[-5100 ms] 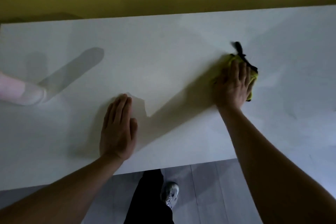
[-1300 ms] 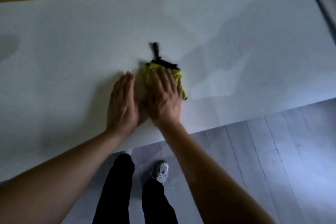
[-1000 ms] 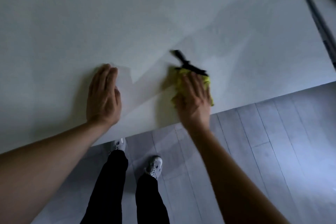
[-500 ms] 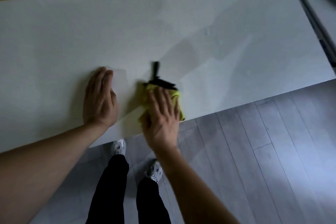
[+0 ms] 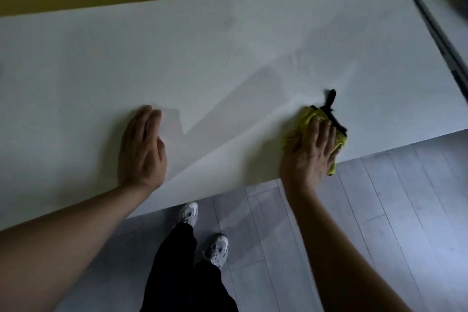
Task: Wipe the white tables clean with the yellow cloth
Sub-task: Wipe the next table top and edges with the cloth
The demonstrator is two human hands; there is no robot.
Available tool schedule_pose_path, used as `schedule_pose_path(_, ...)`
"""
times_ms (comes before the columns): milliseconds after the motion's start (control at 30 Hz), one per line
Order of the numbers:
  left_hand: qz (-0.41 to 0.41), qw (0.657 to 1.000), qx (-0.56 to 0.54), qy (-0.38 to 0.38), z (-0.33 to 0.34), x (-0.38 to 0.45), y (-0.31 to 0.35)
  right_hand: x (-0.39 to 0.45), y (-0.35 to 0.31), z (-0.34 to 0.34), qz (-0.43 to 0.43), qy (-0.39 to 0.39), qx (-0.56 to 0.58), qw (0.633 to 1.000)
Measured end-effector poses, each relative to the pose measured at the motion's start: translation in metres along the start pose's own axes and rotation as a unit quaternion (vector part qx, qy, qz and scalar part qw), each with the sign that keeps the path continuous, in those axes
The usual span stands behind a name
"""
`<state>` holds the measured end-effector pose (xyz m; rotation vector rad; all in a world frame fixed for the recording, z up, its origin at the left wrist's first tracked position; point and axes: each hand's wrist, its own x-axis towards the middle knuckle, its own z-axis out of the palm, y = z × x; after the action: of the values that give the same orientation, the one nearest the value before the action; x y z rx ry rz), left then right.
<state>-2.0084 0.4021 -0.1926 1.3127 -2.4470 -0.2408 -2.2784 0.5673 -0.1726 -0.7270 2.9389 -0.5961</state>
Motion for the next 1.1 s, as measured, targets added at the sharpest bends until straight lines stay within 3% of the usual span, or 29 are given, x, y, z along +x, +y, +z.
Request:
schedule_pose_path(100, -0.003, 1.000, 0.002, 0.003, -0.001, 0.000, 0.000, -0.040, -0.050, 0.018, -0.139, -0.051, 0.026, 0.989)
schedule_pose_path(200, -0.008, 1.000, -0.001, -0.004, -0.002, 0.000, -0.001, -0.077, -0.103, 0.041, -0.292, -0.109, 0.057, 0.949)
schedule_pose_path(367, 0.001, 1.000, 0.001, -0.014, -0.003, 0.002, -0.003, -0.048, -0.103, 0.049, -0.386, -0.114, 0.067, 0.913)
schedule_pose_path(533, -0.013, 1.000, 0.006, -0.020, -0.002, 0.000, 0.000, 0.047, -0.046, 0.029, -0.160, -0.020, 0.031, 0.986)
schedule_pose_path(733, -0.027, 1.000, 0.002, -0.007, 0.000, 0.000, 0.001, 0.054, -0.061, 0.029, 0.003, 0.026, 0.040, 0.999)
schedule_pose_path(867, -0.018, 1.000, -0.011, -0.008, -0.001, 0.000, 0.000, -0.001, -0.121, 0.047, -0.155, -0.033, 0.056, 0.986)
schedule_pose_path(1000, -0.030, 1.000, 0.003, 0.001, 0.000, -0.002, -0.001, -0.049, -0.180, 0.072, -0.344, -0.131, 0.092, 0.925)
schedule_pose_path(1100, -0.030, 0.999, 0.011, -0.001, -0.001, 0.001, 0.000, -0.021, -0.175, 0.075, -0.413, -0.126, 0.106, 0.896)
